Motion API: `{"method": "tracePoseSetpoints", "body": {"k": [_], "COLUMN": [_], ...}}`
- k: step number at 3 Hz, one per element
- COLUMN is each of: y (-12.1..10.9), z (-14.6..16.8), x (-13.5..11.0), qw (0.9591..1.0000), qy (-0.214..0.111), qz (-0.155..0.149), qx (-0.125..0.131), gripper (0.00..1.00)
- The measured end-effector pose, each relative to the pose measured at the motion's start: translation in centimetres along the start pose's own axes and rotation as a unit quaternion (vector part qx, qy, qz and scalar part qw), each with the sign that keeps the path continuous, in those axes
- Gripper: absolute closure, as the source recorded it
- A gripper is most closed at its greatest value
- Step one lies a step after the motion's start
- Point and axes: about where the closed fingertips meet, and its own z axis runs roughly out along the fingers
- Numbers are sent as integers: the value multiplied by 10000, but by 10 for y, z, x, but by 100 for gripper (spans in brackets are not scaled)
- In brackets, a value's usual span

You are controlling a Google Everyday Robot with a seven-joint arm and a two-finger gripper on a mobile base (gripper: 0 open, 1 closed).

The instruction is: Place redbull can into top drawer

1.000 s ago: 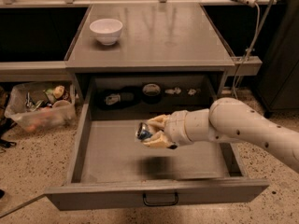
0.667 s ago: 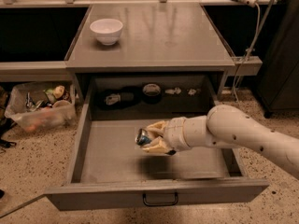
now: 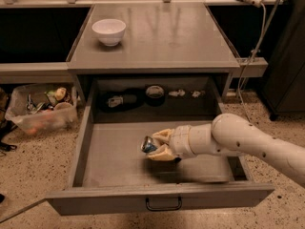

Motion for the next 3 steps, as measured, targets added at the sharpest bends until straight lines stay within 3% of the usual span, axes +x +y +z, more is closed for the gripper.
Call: {"method": "tracePoseSetpoints", "body": {"k": [1, 3], "y": [-15, -22], "z": [10, 17], "x": [18, 27], "qw": [9999, 9998], "qy": [103, 99], "qz": [-23, -56], "qx": [-42, -171], "gripper": [100, 59]}}
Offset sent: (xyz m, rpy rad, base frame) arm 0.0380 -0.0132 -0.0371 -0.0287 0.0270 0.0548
